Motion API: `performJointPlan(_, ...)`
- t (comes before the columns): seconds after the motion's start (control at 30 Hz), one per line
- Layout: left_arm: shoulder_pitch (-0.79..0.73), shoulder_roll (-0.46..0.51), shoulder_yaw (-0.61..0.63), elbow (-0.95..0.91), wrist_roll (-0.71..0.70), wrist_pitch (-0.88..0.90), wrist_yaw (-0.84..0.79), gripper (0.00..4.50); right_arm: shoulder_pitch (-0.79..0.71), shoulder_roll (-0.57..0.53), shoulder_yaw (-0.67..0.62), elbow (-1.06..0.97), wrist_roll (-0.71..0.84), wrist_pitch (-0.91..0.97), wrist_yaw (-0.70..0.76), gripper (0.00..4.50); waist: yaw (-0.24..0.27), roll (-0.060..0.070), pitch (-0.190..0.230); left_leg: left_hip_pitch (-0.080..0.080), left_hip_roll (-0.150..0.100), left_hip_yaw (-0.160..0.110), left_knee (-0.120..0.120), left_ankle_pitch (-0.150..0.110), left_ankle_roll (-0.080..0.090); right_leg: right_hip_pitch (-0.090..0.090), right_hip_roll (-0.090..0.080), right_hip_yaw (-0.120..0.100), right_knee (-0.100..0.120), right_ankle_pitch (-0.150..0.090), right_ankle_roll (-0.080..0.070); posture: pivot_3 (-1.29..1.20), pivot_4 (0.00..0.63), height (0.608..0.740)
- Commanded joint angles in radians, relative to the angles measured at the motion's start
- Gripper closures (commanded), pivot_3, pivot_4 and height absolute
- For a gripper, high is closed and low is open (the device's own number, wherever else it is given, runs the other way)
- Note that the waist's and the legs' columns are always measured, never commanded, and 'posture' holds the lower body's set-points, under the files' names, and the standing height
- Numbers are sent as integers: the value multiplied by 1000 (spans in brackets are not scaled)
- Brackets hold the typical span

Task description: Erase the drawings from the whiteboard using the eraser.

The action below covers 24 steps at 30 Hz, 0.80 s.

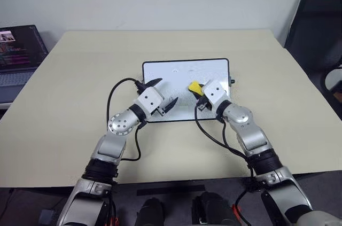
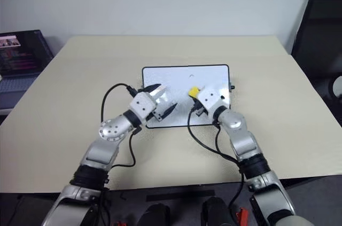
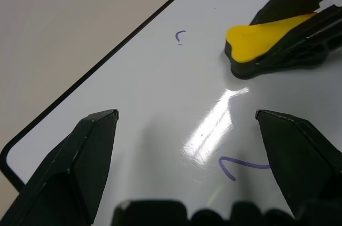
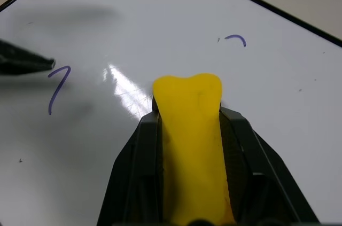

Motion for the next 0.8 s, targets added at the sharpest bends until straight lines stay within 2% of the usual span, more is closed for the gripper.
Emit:
performJointPlan(0.03,-23,4,11,-11,-8,-26,-4,0,-73,18,-51,34,13,-52,-55,3403,2,0,0,0,0,0,0,0,0,0,0,0,0,0,0,0,150,740)
performJointPlan(0.17,-17,7,16,-15,-9,-26,-8,0,-126,50,-54,91,18,-107,-74,3403,0,0,0,-4,1,0,-3,0,0,-4,0,0,-3,0,-1,0,150,740)
performJointPlan(0.37,-5,12,23,-32,-6,-17,-2,0,-122,63,-28,150,1,-106,-56,3403,5,0,0,-18,0,-2,-2,0,0,-16,-1,1,-2,0,-2,0,150,740)
performJointPlan(0.63,7,12,30,-52,-3,-5,1,0,-34,21,-1,97,-21,-1,-16,3403,3,0,0,-14,1,-2,-1,0,1,-14,0,0,1,0,-1,0,150,740)
performJointPlan(0.8,9,7,27,-54,-3,-2,0,0,59,-30,-25,-18,-13,68,-8,3403,7,0,0,-13,0,-3,-1,1,1,-11,0,0,0,0,-1,0,150,740)
